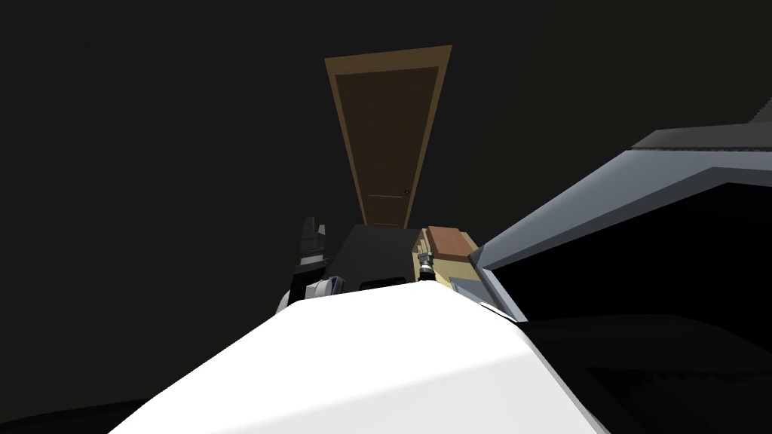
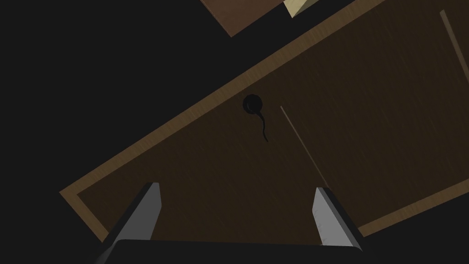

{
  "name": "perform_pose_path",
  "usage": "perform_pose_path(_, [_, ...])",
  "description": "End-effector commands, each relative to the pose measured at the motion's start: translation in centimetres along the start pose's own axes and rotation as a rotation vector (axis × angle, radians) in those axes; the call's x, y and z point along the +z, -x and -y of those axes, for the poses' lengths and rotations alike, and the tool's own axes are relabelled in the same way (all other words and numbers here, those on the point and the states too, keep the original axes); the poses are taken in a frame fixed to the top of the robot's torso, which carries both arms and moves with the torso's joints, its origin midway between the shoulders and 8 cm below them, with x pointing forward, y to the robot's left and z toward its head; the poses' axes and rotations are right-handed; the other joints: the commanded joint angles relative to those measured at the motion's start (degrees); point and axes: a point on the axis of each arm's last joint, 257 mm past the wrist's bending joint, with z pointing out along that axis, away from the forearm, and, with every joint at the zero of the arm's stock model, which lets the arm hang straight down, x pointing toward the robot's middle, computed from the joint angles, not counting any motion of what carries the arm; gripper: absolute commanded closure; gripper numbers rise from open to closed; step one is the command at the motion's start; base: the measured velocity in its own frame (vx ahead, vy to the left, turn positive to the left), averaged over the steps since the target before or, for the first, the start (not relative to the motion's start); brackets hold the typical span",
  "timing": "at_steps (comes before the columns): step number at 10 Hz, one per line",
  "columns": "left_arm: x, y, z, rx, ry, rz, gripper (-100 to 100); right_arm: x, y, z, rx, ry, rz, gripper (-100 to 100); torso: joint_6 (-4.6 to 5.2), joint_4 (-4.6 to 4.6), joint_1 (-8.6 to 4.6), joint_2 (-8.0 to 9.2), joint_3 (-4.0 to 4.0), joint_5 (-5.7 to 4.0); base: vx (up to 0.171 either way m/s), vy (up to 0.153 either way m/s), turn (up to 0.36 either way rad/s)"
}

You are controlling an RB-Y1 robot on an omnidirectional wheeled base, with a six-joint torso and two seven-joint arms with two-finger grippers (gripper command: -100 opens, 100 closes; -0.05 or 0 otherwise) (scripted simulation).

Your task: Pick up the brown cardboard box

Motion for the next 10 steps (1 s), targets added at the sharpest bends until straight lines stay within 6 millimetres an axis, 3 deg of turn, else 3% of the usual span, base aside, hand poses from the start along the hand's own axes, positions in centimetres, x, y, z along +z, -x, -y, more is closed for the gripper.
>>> perform_pose_path(1, [0.0,0.0,0.0,0.0,0.0,0.0,0,0.0,0.0,0.0,0.0,0.0,0.0,-100,0.0,0.0,0.0,0.0,0.0,0.0,0.008,-0.009,-0.027])
perform_pose_path(2, [0.0,0.0,0.0,0.0,0.0,0.0,0,2.1,0.9,1.3,-0.006,-0.014,0.017,-100,0.01,-0.01,-0.04,-0.03,-0.02,-0.01,0.002,0.017,-0.027])
perform_pose_path(4, [0.0,0.0,0.0,0.0,0.0,0.0,0,1.8,0.7,1.1,-0.003,-0.013,0.015,-100,0.0,0.0,0.08,-0.02,-0.01,0.02,-0.001,0.02,-0.001])
perform_pose_path(5, [0.0,0.0,0.0,0.0,0.0,0.0,0,1.9,0.8,1.1,-0.005,-0.013,0.015,100,0.0,-0.01,0.04,-0.02,-0.01,0.01,0.0,0.0,0.0])
perform_pose_path(9, [0.0,0.0,0.0,0.0,0.0,0.0,0,1.9,0.8,1.1,-0.005,-0.013,0.015,100,0.0,0.0,-0.01,-0.01,-0.01,0.0,0.0,0.0,0.0])
perform_pose_path(10, [0.0,0.0,0.0,0.0,0.0,0.0,0,1.9,0.8,1.1,-0.005,-0.013,0.015,0,0.0,0.0,-0.01,-0.01,-0.01,0.0,0.0,0.0,0.0])
